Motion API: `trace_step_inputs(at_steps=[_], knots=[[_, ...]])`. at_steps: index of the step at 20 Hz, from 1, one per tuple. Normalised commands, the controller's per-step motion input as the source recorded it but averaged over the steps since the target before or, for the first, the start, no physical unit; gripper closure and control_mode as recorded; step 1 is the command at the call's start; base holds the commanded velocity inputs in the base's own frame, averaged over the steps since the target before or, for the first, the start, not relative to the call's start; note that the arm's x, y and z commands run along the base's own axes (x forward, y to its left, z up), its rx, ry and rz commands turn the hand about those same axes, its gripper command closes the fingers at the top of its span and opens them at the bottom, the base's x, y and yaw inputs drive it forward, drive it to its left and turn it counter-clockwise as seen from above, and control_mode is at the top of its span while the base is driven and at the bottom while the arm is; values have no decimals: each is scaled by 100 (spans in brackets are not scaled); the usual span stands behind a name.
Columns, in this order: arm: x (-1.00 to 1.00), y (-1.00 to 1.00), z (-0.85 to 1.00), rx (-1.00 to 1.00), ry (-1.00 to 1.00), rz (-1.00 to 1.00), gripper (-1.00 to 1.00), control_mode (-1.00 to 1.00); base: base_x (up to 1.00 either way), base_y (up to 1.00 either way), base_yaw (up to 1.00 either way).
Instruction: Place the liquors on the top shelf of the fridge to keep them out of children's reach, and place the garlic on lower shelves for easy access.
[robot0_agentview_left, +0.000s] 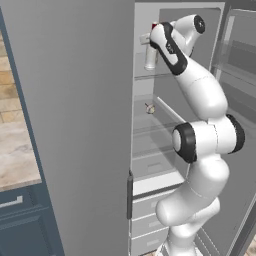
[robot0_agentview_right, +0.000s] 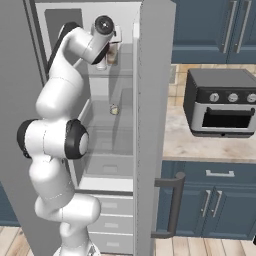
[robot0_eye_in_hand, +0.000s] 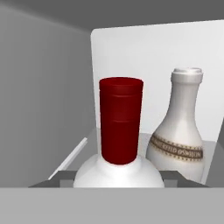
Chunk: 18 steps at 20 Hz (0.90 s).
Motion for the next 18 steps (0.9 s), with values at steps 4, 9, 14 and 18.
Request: trace_step_inputs(at_steps=[4, 9, 14, 18], knots=[[29, 0, -24, 0, 0, 4, 100, -100, 0, 0, 0], [35, 0, -24, 0, -1, 3, 100, -100, 0, 0, 0], [28, 3, -24, 0, -4, 2, 100, -100, 0, 0, 0], [11, 2, -23, 0, -8, 1, -100, -100, 0, 0, 0]])
